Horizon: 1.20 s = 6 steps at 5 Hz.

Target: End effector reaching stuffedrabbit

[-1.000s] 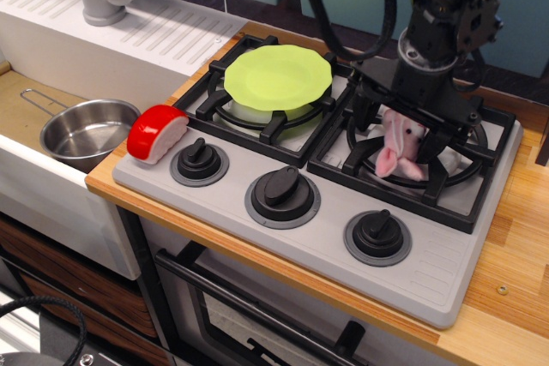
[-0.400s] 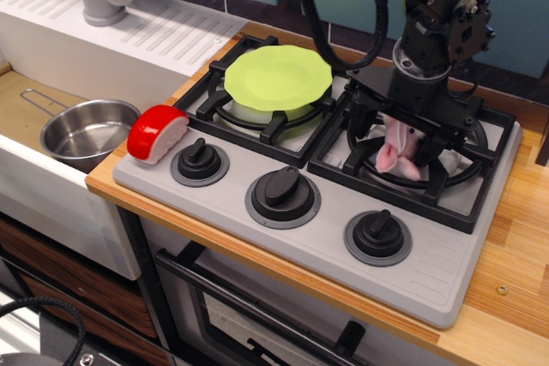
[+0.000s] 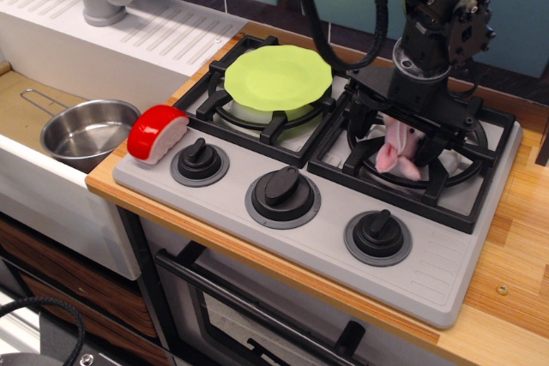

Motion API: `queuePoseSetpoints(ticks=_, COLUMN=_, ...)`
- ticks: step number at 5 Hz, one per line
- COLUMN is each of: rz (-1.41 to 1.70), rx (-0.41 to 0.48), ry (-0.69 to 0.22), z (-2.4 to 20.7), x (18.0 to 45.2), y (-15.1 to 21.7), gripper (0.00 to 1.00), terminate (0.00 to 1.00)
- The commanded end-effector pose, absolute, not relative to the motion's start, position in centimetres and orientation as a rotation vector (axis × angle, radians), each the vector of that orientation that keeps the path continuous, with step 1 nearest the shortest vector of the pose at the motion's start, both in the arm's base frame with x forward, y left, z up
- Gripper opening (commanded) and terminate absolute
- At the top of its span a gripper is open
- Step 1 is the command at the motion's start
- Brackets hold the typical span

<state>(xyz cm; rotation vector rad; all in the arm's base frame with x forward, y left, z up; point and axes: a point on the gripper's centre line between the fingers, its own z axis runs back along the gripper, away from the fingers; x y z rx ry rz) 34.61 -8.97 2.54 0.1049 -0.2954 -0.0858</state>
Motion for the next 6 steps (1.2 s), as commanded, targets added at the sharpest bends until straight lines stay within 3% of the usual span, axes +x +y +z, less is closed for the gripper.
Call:
queuePoseSetpoints(ticks=1, rz=-0.091, rx=0.075, ry=-0.33, z=2.63, x=35.05, y=-10.26, gripper=1.0, terminate=0.0)
queuePoseSetpoints(ticks=5, rz=-0.091, rx=0.075, ry=-0.33, z=2.63, x=35.05, y=-10.26, gripper=1.0, terminate=0.0)
queuePoseSetpoints(ticks=6, rz=-0.091, rx=0.075, ry=-0.33, z=2.63, x=35.05, y=-10.26, gripper=1.0, terminate=1.0)
